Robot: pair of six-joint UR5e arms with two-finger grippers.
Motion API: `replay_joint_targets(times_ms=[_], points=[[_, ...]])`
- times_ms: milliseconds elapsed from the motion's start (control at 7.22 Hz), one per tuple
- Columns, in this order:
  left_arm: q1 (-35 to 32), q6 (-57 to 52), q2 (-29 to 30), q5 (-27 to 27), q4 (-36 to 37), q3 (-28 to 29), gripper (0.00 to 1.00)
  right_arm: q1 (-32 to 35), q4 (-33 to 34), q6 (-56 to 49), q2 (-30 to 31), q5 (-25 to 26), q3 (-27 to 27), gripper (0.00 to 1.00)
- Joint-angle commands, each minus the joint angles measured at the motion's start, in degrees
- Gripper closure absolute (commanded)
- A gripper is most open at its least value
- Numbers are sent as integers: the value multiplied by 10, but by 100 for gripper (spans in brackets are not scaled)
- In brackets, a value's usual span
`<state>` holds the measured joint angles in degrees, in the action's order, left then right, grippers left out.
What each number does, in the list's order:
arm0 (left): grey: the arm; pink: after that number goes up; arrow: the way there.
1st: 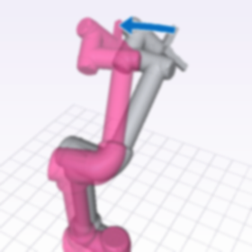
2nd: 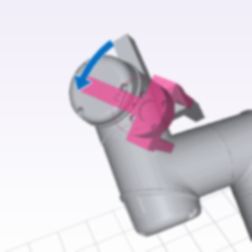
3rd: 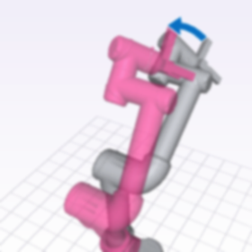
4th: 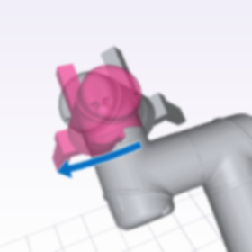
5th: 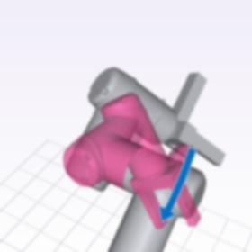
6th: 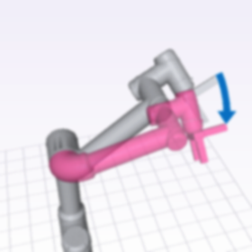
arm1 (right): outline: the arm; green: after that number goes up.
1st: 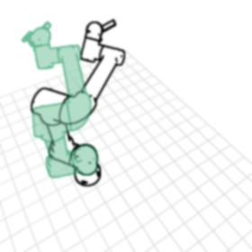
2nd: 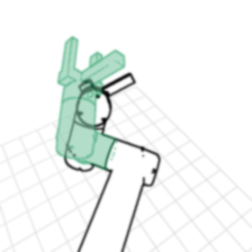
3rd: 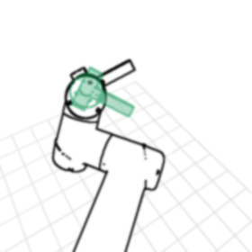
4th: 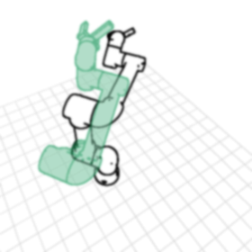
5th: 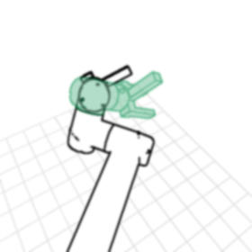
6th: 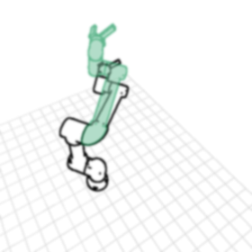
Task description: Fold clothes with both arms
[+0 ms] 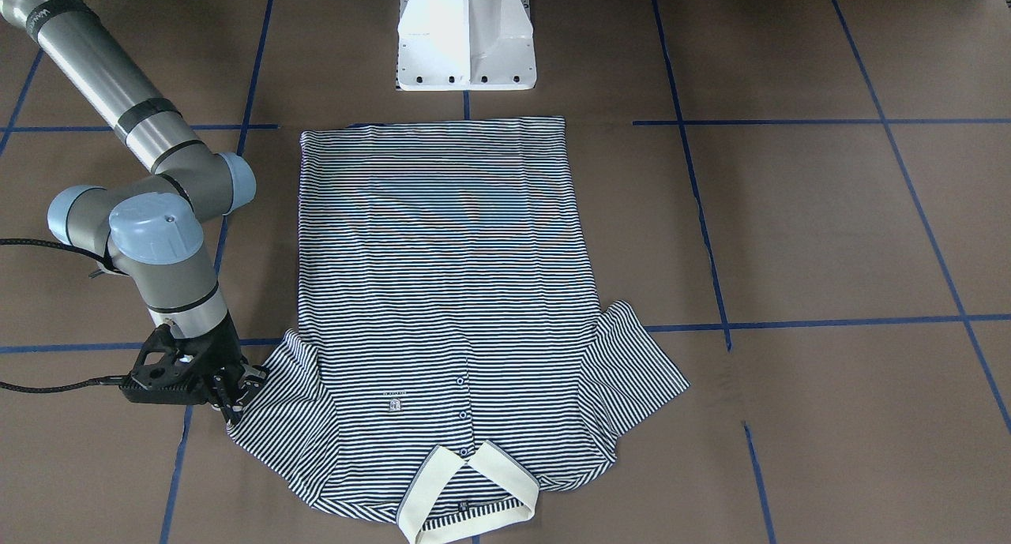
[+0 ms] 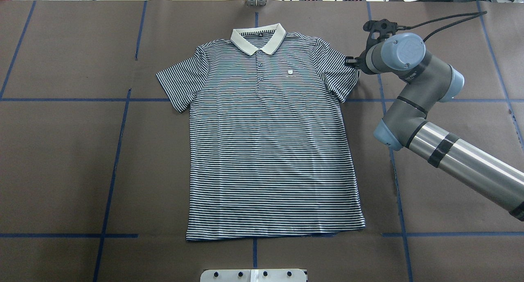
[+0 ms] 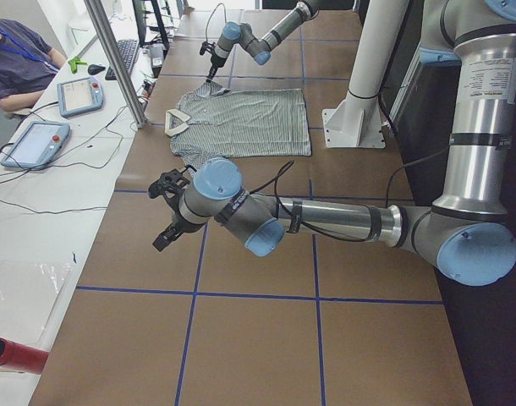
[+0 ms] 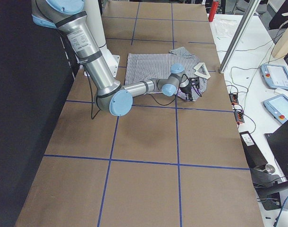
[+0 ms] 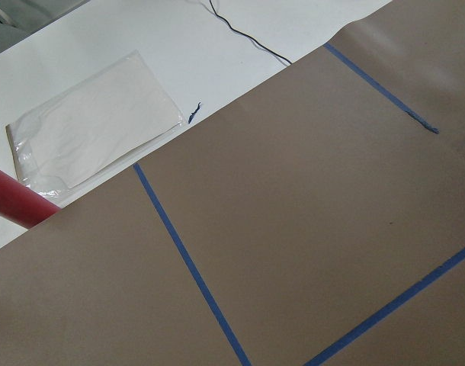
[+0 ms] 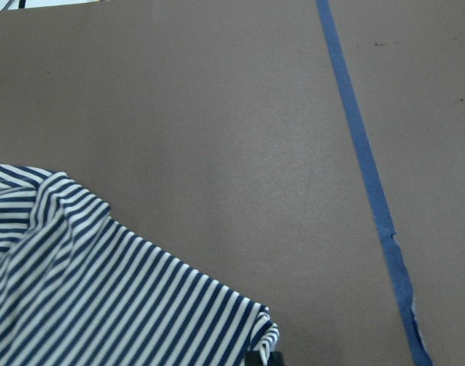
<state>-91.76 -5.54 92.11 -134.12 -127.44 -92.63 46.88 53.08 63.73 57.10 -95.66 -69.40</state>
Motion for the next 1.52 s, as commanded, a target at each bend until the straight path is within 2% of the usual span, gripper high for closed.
replay_joint_targets(times_ms=[0,277,416,831,970,1109,1247,1386], points=[[0,0,0,0,0,1,0,-2,122,12,-57,21,-18,100],[0,0,0,0,0,-1,0,-45,201,80,-121,84,-14,100],[0,0,0,0,0,-1,0,-64,201,106,-131,121,-7,100],[0,0,0,0,0,-1,0,-85,198,134,-196,151,79,100],[0,1,0,0,0,-1,0,-86,198,134,-196,151,80,100],[0,1,0,0,0,0,0,-88,196,134,-197,150,80,74],[0,-1,0,0,0,-3,0,-90,197,122,-201,147,80,1],[0,-2,1,1,-4,-8,0,-84,197,96,-213,131,73,0]])
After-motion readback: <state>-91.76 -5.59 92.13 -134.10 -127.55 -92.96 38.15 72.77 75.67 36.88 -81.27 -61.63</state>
